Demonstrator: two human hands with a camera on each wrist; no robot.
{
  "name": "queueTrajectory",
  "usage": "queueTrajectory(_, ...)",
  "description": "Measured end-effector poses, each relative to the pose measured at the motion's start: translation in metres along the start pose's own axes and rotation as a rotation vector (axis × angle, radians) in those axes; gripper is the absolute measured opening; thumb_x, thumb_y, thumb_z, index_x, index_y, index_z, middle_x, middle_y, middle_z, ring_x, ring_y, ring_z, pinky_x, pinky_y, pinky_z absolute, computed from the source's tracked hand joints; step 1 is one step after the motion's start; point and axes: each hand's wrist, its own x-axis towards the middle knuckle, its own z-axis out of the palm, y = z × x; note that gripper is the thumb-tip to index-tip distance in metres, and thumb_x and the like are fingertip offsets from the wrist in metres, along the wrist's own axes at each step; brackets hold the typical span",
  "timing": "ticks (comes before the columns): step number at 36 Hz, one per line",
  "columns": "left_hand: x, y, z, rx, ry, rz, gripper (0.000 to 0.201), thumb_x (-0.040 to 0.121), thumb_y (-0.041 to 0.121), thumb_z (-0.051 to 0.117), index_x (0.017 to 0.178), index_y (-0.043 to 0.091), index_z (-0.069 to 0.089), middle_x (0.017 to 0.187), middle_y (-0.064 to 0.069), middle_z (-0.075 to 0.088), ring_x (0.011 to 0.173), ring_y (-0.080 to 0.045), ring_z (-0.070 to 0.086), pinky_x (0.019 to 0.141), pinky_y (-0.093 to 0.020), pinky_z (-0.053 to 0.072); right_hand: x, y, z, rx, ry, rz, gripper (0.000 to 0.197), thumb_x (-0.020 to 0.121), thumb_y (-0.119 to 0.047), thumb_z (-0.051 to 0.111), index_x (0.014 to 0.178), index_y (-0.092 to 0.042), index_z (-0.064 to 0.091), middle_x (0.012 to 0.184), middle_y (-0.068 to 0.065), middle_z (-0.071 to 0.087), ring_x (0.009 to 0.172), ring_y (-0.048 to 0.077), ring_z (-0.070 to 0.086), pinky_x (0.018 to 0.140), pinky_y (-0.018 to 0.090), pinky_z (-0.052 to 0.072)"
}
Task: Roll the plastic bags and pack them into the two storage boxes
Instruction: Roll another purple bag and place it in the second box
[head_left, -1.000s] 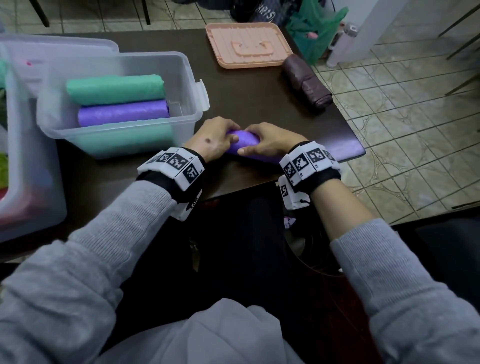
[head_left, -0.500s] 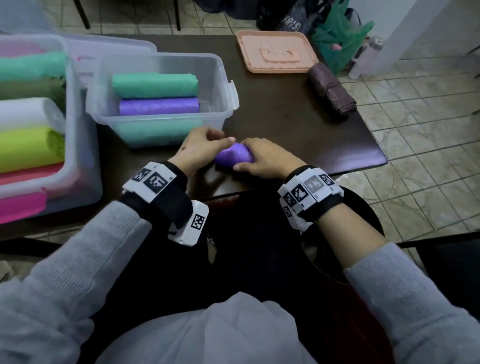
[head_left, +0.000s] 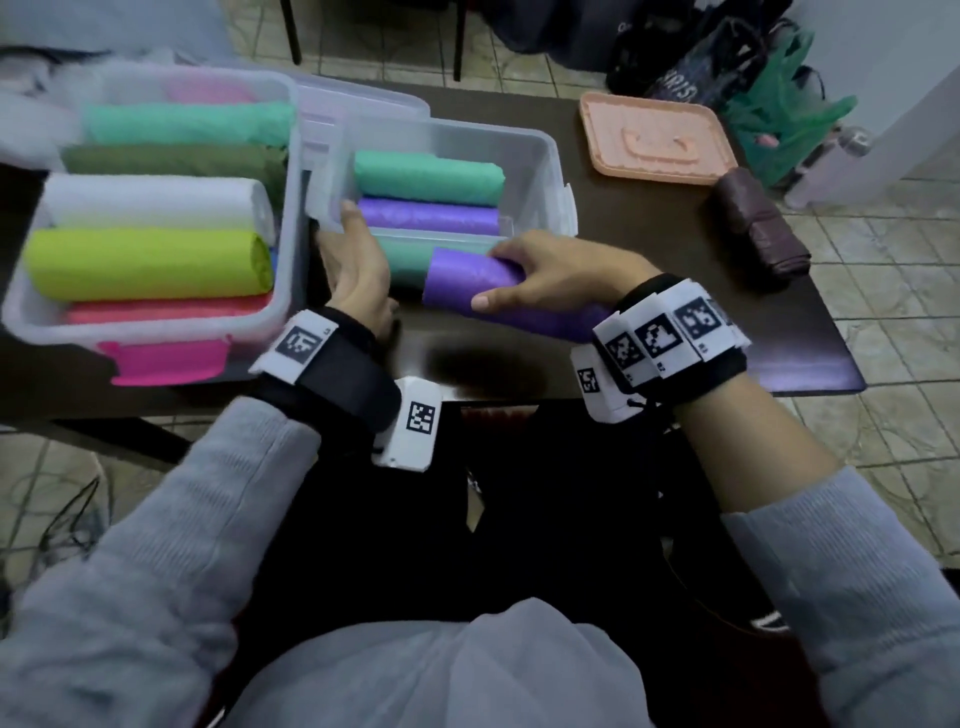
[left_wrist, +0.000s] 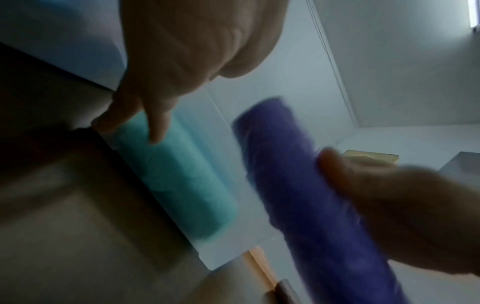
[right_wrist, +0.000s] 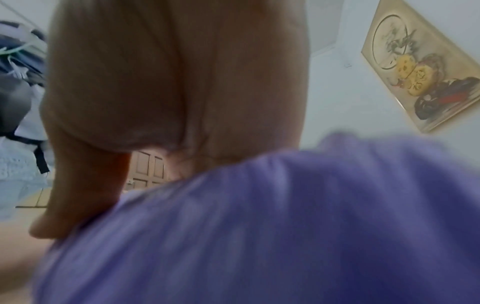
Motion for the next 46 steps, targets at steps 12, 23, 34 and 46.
queueTrajectory(12, -0.029, -0.015, -0.005, -0.265, -0.078, 0.075, 0.046, 0.101, 0.034, 0.032, 0.145, 0.021, 0.028, 0.147, 0.0, 0.034, 0.123, -0.016, 0.041, 0.104, -0.042, 0.041, 0.03, -0.039, -0.045, -0.003, 0.272, -0.013, 0.056, 0.086, -0.044, 0.062, 0.124, -0.009, 0.042, 0.104, -0.002, 0.048, 0.093, 0.012, 0.046, 0.068, 0.02, 0.028)
queueTrajectory(23, -0.026, -0.03, -0.009, -0.306, -0.096, 0.106, 0.045, 0.103, 0.03, 0.029, 0.147, 0.021, 0.024, 0.151, -0.001, 0.029, 0.136, -0.02, 0.033, 0.106, -0.046, 0.039, 0.077, -0.047, -0.026, -0.132, 0.02, 0.038, 0.049, 0.083, -0.051, 0.063, 0.112, -0.012, 0.063, 0.104, 0.006, 0.063, 0.089, 0.019, 0.054, 0.079, 0.031, 0.041)
queueTrajectory(34, -0.005, -0.044, -0.007, -0.292, -0.086, 0.198, 0.081, 0.069, 0.067, 0.045, 0.138, 0.024, 0.04, 0.14, -0.003, 0.048, 0.128, -0.02, 0.048, 0.106, -0.049, 0.039, 0.079, -0.054, -0.023, -0.073, 0.036, -0.05, 0.042, 0.09, -0.042, 0.057, 0.12, -0.013, 0.062, 0.112, 0.004, 0.066, 0.092, 0.015, 0.056, 0.077, 0.025, 0.039)
queueTrajectory(46, -0.003, -0.043, -0.006, -0.26, -0.058, 0.241, 0.088, 0.068, 0.07, 0.039, 0.142, 0.024, 0.035, 0.146, -0.001, 0.041, 0.133, -0.019, 0.042, 0.108, -0.047, 0.037, 0.075, -0.044, -0.016, 0.005, 0.237, -0.09, 0.045, 0.101, -0.037, 0.036, 0.107, -0.002, 0.064, 0.096, 0.01, 0.063, 0.086, 0.018, 0.052, 0.069, 0.024, 0.033)
